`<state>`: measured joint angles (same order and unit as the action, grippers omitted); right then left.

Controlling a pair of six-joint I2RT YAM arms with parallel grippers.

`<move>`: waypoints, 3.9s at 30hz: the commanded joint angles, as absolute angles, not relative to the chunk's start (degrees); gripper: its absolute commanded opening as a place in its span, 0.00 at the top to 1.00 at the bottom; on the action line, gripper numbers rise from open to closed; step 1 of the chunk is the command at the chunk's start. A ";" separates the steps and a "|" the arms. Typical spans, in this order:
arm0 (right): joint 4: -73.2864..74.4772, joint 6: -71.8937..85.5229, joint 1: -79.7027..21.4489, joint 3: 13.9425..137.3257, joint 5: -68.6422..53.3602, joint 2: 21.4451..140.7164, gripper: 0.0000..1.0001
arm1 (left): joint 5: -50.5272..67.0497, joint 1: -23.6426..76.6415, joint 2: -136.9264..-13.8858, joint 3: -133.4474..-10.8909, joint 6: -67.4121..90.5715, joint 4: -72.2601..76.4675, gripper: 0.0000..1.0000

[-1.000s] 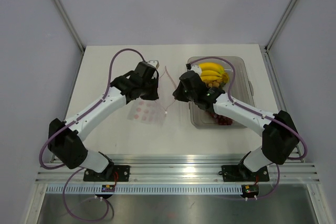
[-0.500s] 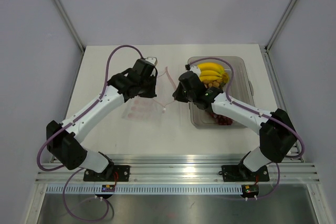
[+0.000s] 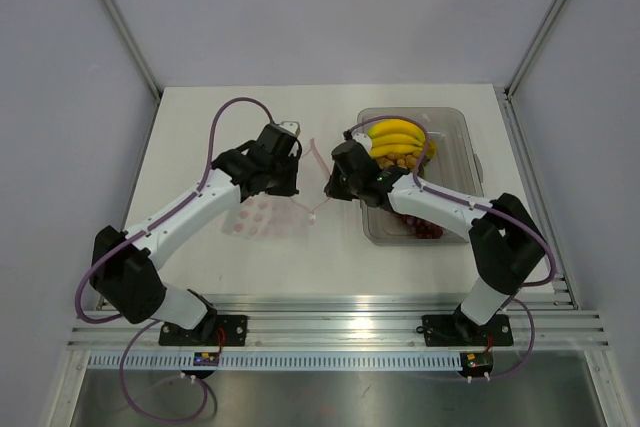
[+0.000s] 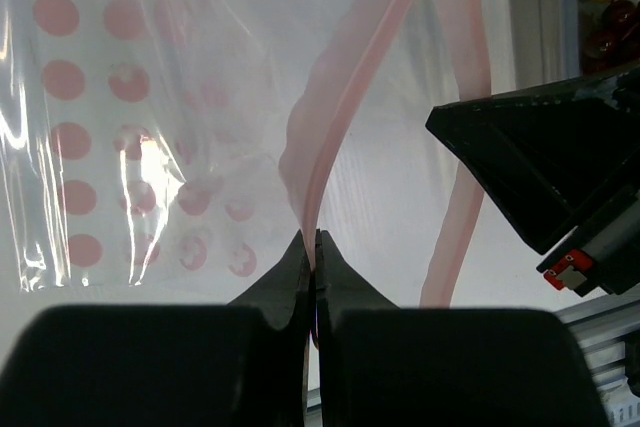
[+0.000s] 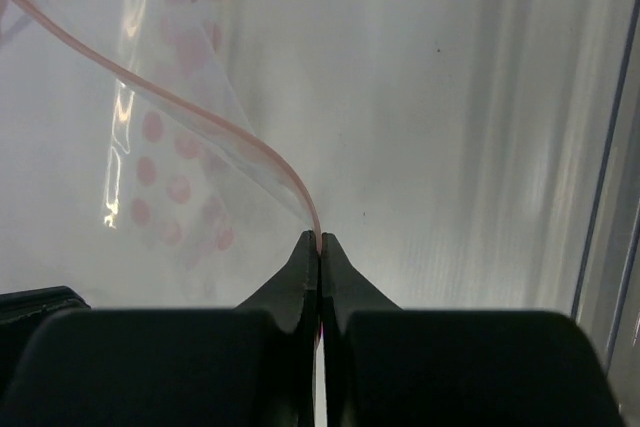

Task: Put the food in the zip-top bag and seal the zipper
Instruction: Open the zipper of the food storage bag at the center of the board, then pick up the fake fruit from the bin.

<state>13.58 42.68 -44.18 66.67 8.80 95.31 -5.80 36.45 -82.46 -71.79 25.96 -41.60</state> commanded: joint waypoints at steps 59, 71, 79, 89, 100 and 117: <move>13.62 25.60 -4.40 65.82 6.07 90.69 0.24 | -5.45 36.65 -89.21 -77.17 23.91 -39.29 1.00; 5.02 8.79 -3.25 70.84 1.76 103.97 0.19 | -4.92 36.65 -90.62 -79.01 22.85 -40.61 1.00; 1.32 5.89 -2.72 73.39 -4.75 107.40 0.22 | -4.04 36.65 -91.05 -78.93 22.94 -40.78 1.00; 3.16 6.41 -2.72 71.99 -4.57 103.81 0.62 | -3.78 36.65 -91.23 -79.10 23.03 -40.96 1.00; 7.64 8.26 -2.72 64.78 -0.97 88.08 0.97 | -3.78 36.65 -90.79 -81.83 21.62 -43.07 1.00; 19.34 5.11 -9.46 60.82 10.18 68.56 1.00 | 3.06 36.65 -93.69 -85.78 18.46 -45.53 1.00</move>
